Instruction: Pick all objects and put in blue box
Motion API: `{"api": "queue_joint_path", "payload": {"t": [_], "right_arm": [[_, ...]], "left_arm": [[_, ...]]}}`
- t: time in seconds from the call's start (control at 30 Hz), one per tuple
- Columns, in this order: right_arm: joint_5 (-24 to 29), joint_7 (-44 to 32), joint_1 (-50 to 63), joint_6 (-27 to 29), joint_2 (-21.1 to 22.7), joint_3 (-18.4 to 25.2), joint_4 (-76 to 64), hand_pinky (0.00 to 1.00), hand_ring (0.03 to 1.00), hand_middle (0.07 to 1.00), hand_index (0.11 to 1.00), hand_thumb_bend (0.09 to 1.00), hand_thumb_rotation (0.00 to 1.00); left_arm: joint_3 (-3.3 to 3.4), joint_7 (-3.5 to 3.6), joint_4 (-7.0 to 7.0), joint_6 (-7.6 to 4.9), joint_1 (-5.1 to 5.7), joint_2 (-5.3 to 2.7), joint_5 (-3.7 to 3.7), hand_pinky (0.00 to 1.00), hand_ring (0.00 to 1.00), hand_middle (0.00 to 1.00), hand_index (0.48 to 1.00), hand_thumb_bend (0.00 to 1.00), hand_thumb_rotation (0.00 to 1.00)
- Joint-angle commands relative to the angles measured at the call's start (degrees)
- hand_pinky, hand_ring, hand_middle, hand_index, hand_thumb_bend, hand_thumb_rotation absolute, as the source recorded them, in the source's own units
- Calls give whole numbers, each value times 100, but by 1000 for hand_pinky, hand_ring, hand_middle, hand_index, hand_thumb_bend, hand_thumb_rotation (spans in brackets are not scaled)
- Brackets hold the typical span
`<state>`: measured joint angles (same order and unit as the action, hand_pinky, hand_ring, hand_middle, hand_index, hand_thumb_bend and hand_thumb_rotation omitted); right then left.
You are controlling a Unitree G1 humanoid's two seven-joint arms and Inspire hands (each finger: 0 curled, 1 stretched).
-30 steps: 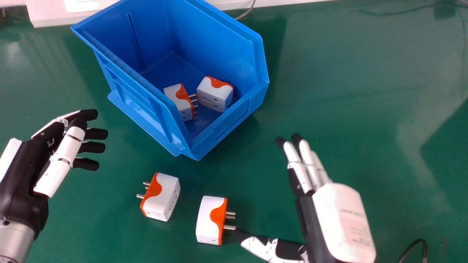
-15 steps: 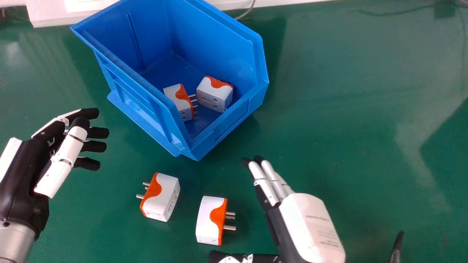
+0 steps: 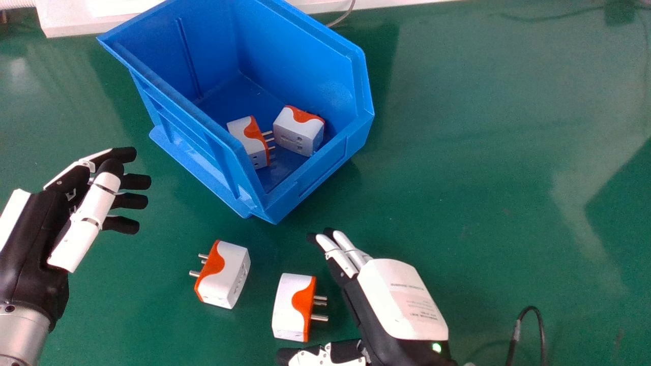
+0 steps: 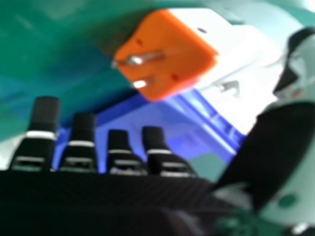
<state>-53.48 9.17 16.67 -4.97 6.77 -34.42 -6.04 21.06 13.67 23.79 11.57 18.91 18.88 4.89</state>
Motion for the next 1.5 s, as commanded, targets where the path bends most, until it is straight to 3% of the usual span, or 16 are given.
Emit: {"api": "queue_joint_path", "payload": {"t": [0.0, 0.27, 0.7, 0.93, 1.1, 1.47], "right_arm": [[98, -114, -103, -83, -137, -73, 12, 733, 876, 946, 901, 566, 389], [240, -319, -329, -243, -152, -111, 157, 745, 887, 950, 897, 558, 366], [110, -693, -302, -451, -83, -459, -7, 764, 896, 947, 905, 550, 344], [189, -769, -257, -366, -3, -528, -171, 758, 884, 940, 892, 510, 291], [122, -818, -198, -445, 7, -613, -282, 756, 878, 936, 888, 502, 281], [13, -859, -300, -536, -44, -687, -225, 747, 860, 917, 875, 493, 274]], "left_arm": [[7, -29, 149, -8, -22, 1, 37, 562, 672, 707, 787, 357, 797], [22, -17, 266, 73, -11, 8, 59, 568, 677, 712, 792, 362, 808], [42, -9, 321, 104, 3, 33, 30, 585, 690, 720, 802, 395, 830], [54, -9, 298, 90, 17, 43, 12, 592, 694, 723, 806, 401, 840], [57, -15, 345, 150, 17, 45, 16, 595, 696, 724, 807, 401, 844], [45, -17, 314, 138, 9, 35, 9, 599, 699, 727, 810, 409, 851]]}}
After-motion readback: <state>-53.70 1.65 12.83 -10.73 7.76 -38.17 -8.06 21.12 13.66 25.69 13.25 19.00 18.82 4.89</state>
